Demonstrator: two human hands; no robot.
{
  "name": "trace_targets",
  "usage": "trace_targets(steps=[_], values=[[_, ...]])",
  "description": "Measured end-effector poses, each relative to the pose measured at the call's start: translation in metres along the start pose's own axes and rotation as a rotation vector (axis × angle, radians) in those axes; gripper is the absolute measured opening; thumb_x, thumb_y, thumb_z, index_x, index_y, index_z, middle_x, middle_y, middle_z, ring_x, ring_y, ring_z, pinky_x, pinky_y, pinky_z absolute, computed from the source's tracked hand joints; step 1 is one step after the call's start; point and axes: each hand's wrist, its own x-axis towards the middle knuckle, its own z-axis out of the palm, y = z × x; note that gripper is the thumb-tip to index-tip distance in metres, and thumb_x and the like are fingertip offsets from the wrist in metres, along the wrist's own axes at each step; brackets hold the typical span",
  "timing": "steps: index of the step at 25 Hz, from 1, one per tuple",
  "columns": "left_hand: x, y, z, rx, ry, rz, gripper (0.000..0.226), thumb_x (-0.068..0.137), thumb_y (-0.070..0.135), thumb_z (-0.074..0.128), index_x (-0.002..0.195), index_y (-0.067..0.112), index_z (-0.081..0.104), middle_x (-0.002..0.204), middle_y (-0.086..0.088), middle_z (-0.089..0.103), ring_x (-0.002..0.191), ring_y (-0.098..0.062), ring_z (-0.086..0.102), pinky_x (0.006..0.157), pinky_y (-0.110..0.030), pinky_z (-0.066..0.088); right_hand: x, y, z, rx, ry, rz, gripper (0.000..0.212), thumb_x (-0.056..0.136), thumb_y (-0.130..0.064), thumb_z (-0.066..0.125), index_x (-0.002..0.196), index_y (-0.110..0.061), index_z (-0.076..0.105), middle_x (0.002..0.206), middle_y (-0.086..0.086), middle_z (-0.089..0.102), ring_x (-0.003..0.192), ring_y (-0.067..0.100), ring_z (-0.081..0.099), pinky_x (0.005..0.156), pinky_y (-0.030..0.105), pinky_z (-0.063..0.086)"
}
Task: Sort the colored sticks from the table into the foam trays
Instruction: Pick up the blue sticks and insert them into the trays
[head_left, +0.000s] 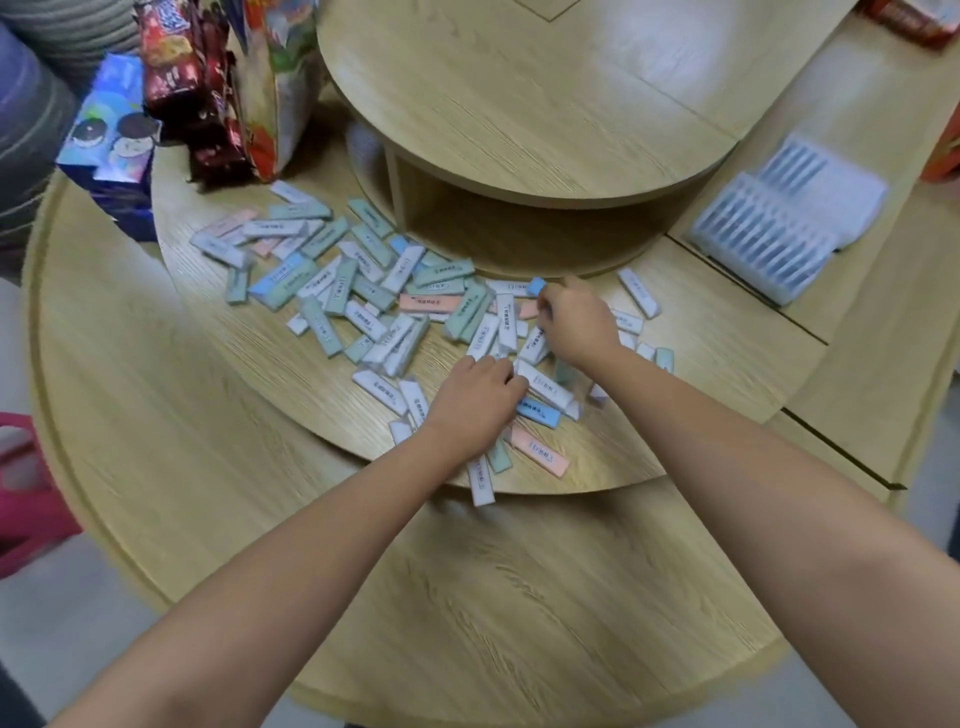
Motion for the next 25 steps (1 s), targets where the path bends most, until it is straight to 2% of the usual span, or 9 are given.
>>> trace_targets(steps=[4, 7, 10, 14, 16, 19, 22, 25], values=[[0.008, -0.006, -0.003, 0.022, -0.056, 0.021, 0.026, 0.093, 0.033, 0.052, 0.11, 0.013, 0.052, 0.107, -0.005, 0.055, 0.098, -0.024, 0.051, 0.08, -0.033, 0.031, 0.006, 0.004, -0.001, 0.076, 0.112, 0.092, 0.023, 0.091, -0.018, 0.057, 0.112, -0.008, 0.054, 0.111, 0.011, 0.055, 0.101, 0.027, 0.051, 0.081, 0.036, 0.044], [0.007, -0.007, -0.007, -0.004, -0.033, 0.009, 0.026, 0.091, 0.03, 0.053, 0.11, 0.012, 0.051, 0.107, -0.006, 0.054, 0.099, -0.025, 0.051, 0.081, -0.033, 0.032, 0.01, 0.006, 0.001, 0.1, 0.136, 0.196, 0.033, 0.089, -0.023, 0.062, 0.116, -0.007, 0.051, 0.116, 0.013, 0.052, 0.107, 0.028, 0.048, 0.084, 0.035, 0.041], [0.002, -0.01, -0.01, -0.007, -0.033, 0.003, 0.02, 0.09, 0.023, 0.052, 0.107, 0.012, 0.053, 0.104, -0.005, 0.056, 0.097, -0.025, 0.053, 0.082, -0.034, 0.031, 0.012, 0.008, 0.004, 0.009, 0.136, 0.319, 0.032, 0.092, -0.029, 0.056, 0.114, -0.005, 0.055, 0.118, 0.016, 0.053, 0.111, 0.031, 0.046, 0.089, 0.037, 0.038], [-0.001, -0.015, -0.018, -0.069, -0.072, -0.004, 0.013, 0.091, 0.027, 0.053, 0.103, 0.02, 0.054, 0.1, 0.003, 0.06, 0.096, -0.019, 0.054, 0.084, -0.031, 0.027, 0.017, 0.008, -0.002, -0.032, 0.11, 0.333, 0.035, 0.09, -0.036, 0.06, 0.109, -0.007, 0.057, 0.11, 0.014, 0.06, 0.105, 0.03, 0.05, 0.086, 0.038, 0.04], [-0.004, -0.016, -0.026, -0.227, -0.076, -0.053, 0.013, 0.09, 0.032, 0.057, 0.099, 0.024, 0.055, 0.097, 0.007, 0.059, 0.094, -0.014, 0.054, 0.084, -0.028, 0.029, 0.018, 0.008, -0.008, 0.092, 0.101, 0.331, 0.027, 0.087, -0.033, 0.064, 0.1, -0.011, 0.057, 0.097, 0.01, 0.063, 0.092, 0.026, 0.055, 0.073, 0.036, 0.045], [-0.015, -0.017, -0.038, -0.56, 0.04, -0.201, 0.01, 0.086, 0.028, 0.065, 0.093, 0.026, 0.06, 0.09, 0.01, 0.058, 0.085, -0.011, 0.056, 0.077, -0.028, 0.045, 0.006, 0.008, -0.025, 0.29, 0.119, 0.332, 0.016, 0.089, -0.027, 0.061, 0.092, -0.014, 0.053, 0.084, 0.002, 0.058, 0.075, 0.021, 0.054, 0.055, 0.03, 0.04], [-0.032, -0.015, -0.049, -0.91, 0.175, -0.336, 0.013, 0.081, 0.018, 0.072, 0.092, 0.025, 0.067, 0.095, 0.007, 0.061, 0.086, -0.009, 0.06, 0.078, -0.023, 0.052, -0.027, 0.011, -0.045, 0.497, 0.149, 0.259, 0.007, 0.09, -0.019, 0.06, 0.093, -0.015, 0.056, 0.086, 0.0, 0.056, 0.076, 0.018, 0.054, 0.064, 0.033, 0.046], [-0.048, -0.005, -0.054, -1.033, 0.208, -0.355, 0.018, 0.08, 0.015, 0.073, 0.093, 0.027, 0.07, 0.093, 0.008, 0.062, 0.087, -0.01, 0.061, 0.077, -0.017, 0.05, -0.085, 0.026, -0.052, 0.834, 0.06, 0.166, 0.012, 0.084, -0.009, 0.067, 0.093, -0.016, 0.065, 0.086, -0.002, 0.062, 0.075, 0.012, 0.06, 0.067, 0.024, 0.053]])
